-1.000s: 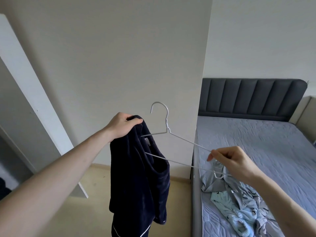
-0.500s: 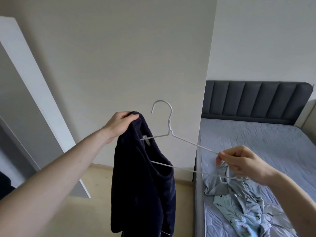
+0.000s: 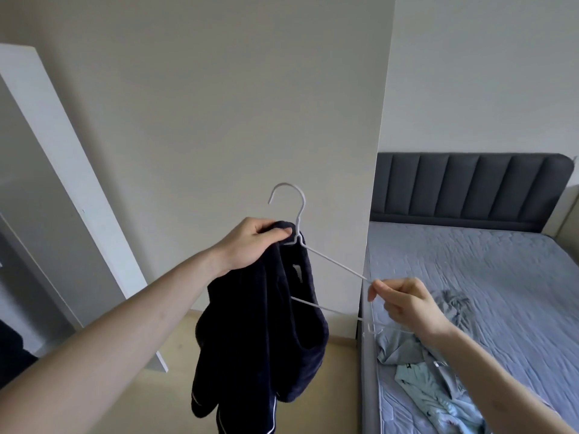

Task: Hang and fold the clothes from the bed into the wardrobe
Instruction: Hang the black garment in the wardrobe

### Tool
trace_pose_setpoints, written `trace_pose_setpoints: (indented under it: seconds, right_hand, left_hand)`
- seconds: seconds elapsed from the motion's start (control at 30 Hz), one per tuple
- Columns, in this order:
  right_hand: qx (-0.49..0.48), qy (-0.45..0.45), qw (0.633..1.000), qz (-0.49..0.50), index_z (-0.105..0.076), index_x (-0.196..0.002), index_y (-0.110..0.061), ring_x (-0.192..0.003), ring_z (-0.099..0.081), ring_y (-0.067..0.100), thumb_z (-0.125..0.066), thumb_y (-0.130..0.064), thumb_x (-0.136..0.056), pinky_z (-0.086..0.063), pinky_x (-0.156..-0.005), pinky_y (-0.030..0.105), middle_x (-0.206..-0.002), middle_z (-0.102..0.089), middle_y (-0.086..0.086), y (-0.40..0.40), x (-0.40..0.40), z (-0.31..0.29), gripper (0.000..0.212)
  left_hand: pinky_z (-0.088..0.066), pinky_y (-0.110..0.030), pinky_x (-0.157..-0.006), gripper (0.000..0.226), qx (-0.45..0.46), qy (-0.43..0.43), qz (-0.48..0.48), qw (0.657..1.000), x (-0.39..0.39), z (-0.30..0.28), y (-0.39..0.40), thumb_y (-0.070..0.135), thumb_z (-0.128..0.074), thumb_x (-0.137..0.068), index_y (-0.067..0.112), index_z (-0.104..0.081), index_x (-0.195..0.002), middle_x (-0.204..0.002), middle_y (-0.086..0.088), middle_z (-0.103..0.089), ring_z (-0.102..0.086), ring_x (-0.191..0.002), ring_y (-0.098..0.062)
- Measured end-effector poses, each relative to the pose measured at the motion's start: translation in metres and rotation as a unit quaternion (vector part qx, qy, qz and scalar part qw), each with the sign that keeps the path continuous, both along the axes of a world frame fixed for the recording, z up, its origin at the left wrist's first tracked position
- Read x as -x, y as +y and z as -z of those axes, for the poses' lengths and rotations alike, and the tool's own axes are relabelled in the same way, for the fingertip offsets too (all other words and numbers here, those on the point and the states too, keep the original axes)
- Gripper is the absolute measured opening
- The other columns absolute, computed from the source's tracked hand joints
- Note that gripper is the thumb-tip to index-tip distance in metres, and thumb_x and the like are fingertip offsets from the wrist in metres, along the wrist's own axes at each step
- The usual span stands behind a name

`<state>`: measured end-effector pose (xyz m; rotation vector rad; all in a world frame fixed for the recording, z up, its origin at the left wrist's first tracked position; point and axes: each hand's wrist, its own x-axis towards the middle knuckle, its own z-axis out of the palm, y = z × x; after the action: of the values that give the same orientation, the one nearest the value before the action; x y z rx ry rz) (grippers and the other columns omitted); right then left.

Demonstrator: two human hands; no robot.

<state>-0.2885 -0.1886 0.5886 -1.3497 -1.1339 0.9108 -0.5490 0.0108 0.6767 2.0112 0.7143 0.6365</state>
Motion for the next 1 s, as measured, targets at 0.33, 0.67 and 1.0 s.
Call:
trace_pose_setpoints:
  seconds: [0.33,0.67,1.0]
  right_hand:
    - [-0.009,0.215,0.976,0.039,-0.072,-0.091,0.011,-0.047,-0.035,0.012,-0.055,-0.039,-0.099,-0.038,-0.055,0.018,-0.054,-0.038,0.002,0.009,0.013,0.048,0.054]
    - [0.188,0.109,0.976,0.028,-0.065,-0.118,-0.027,-0.1,-0.072,0.014,-0.083,-0.054,-0.077,-0.062,-0.077,0.035,-0.115,-0.074,-0.004,0.057,0.081,0.111,0.052]
    - [0.132,-0.031,0.981,0.136,-0.08,-0.07,-0.016,-0.057,-0.065,0.015,-0.06,0.003,-0.078,-0.06,-0.056,0.031,-0.06,-0.067,0.004,0.074,-0.025,0.064,0.029]
  left_hand:
    - [-0.048,-0.041,-0.105,0.026,-0.152,0.158,0.077,0.973,0.022,-0.01,0.005,0.031,-0.049,-0.109,0.021,-0.071,-0.116,-0.112,0.001,-0.074,-0.067,-0.111,-0.017]
    - [-0.048,-0.028,-0.08,0.029,-0.183,0.048,0.044,0.981,0.018,-0.05,0.009,0.036,-0.054,-0.106,0.017,-0.074,-0.096,-0.087,-0.009,-0.07,-0.062,-0.083,-0.009]
    - [-0.038,-0.036,-0.063,0.051,-0.297,0.173,-0.077,0.936,0.066,-0.038,0.029,0.061,-0.048,-0.096,0.013,-0.052,-0.079,-0.063,0.006,-0.037,-0.041,-0.064,-0.027]
